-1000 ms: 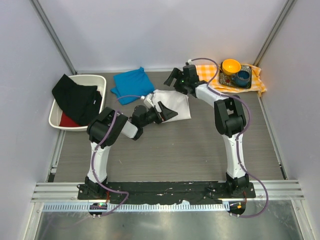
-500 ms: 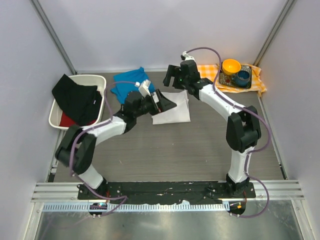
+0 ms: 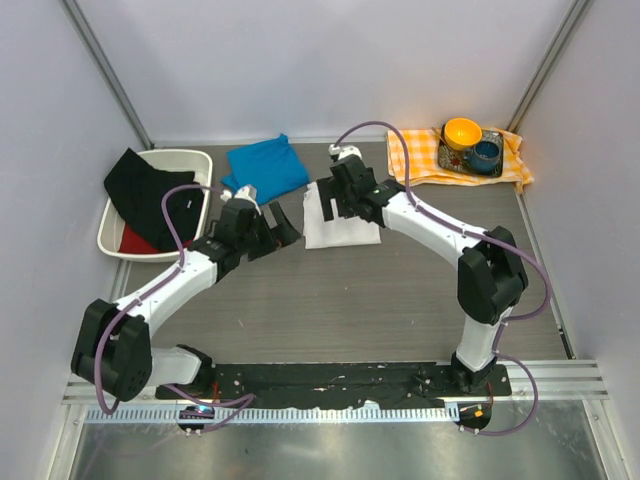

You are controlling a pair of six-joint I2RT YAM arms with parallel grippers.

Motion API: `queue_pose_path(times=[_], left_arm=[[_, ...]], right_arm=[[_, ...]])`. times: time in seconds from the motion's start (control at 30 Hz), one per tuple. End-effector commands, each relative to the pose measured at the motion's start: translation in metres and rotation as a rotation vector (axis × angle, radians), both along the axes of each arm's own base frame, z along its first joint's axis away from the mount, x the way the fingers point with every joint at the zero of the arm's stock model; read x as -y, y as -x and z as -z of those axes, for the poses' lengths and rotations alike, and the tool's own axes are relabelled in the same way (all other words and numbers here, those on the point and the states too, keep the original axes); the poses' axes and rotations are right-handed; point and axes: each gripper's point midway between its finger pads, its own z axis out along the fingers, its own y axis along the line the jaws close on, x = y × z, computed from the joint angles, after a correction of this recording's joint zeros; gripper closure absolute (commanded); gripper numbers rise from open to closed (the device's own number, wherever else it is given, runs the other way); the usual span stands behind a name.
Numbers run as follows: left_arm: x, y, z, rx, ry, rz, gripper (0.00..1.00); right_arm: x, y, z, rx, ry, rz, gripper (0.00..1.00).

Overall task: Fold and stack the t-shirts
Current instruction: Neatly place the folded tshirt to the corner

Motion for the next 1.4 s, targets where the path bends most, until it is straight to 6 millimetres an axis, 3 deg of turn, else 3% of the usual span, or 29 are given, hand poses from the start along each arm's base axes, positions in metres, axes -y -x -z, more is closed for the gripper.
queue_pose_path(times=[0.0, 0.17, 0.37, 0.73, 0.9, 1.1, 1.37], left_arm=[[-0.024, 0.014, 0.029, -0.055, -0.062, -0.068, 0.0], [-0.025, 0.017, 0.055, -0.087, -0.038, -0.084, 0.0], [-0.021, 0.015, 0.068, -0.101, -0.005, -0.09, 0.0], [-0.02, 0.003, 0.078, -0.107, 0.024, -0.081, 0.0], [-0.022, -0.004, 0.088, -0.127, 0.033, -0.096, 0.0], [-0.014, -0.027, 0.093, -0.137, 0.064, -0.107, 0.0], [0.005, -0.049, 0.102, -0.155, 0.12, -0.081, 0.0]], right_arm=[[-0.012, 0.013, 0.009, 0.021, 0.105, -0.054, 0.07], [-0.018, 0.019, 0.042, -0.004, 0.184, -0.073, 0.07], [-0.03, 0.015, 0.079, -0.043, 0.183, -0.1, 0.07], [-0.044, -0.003, 0.093, -0.033, 0.198, -0.125, 0.07], [-0.04, 0.005, 0.116, -0.093, 0.19, -0.129, 0.08], [-0.025, 0.015, 0.133, -0.149, 0.158, -0.105, 0.21], [0.001, 0.039, 0.134, -0.187, 0.149, -0.06, 0.52]])
